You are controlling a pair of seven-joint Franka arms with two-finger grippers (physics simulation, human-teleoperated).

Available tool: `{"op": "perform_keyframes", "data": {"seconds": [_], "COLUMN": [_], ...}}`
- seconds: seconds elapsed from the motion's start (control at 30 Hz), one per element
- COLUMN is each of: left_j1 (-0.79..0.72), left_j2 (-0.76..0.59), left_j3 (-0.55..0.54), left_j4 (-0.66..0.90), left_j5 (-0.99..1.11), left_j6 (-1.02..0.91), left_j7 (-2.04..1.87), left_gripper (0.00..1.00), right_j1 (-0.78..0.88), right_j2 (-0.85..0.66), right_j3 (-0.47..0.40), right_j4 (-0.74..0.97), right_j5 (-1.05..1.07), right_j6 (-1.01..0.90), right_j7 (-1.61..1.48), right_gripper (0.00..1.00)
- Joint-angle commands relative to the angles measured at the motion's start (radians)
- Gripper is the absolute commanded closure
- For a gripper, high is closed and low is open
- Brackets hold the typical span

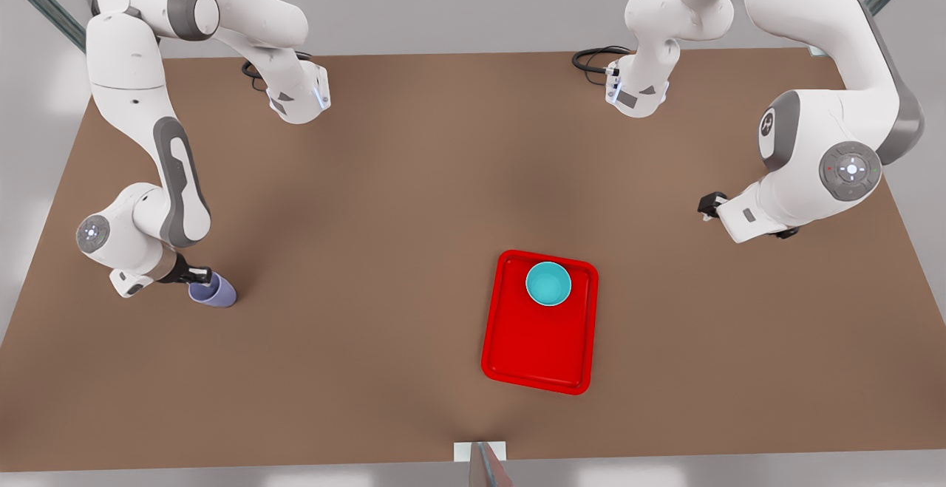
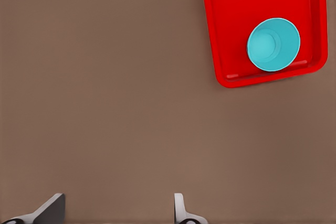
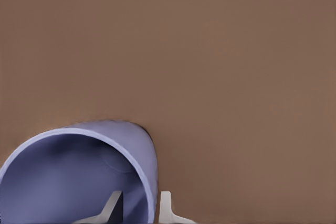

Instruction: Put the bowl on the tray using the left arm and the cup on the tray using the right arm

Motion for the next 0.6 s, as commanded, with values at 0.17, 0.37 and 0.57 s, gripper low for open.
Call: {"op": "perform_keyframes", "data": {"seconds": [0.17, 0.37, 0.57], "left_j1": [-0.001, -0.001, -0.001], "left_j2": [0.000, 0.000, 0.000], "left_j3": [0.000, 0.000, 0.000], "left_j4": [0.000, 0.000, 0.002], "left_j5": [0.000, 0.002, 0.002], "left_j6": [-0.001, 0.000, 0.000], "left_j7": [0.000, 0.000, 0.002], "left_gripper": [0.00, 0.00, 0.00], "right_j1": [0.002, 0.003, 0.057], "right_j2": [0.002, 0.008, 0.013], "right_j3": [0.000, 0.008, 0.012], "right_j4": [0.017, 0.057, 0.207], "right_j5": [0.013, 0.013, 0.010], "right_j6": [-0.004, -0.035, -0.225], "right_j7": [0.006, 0.018, 0.176], "right_gripper": [0.79, 0.79, 0.79]}}
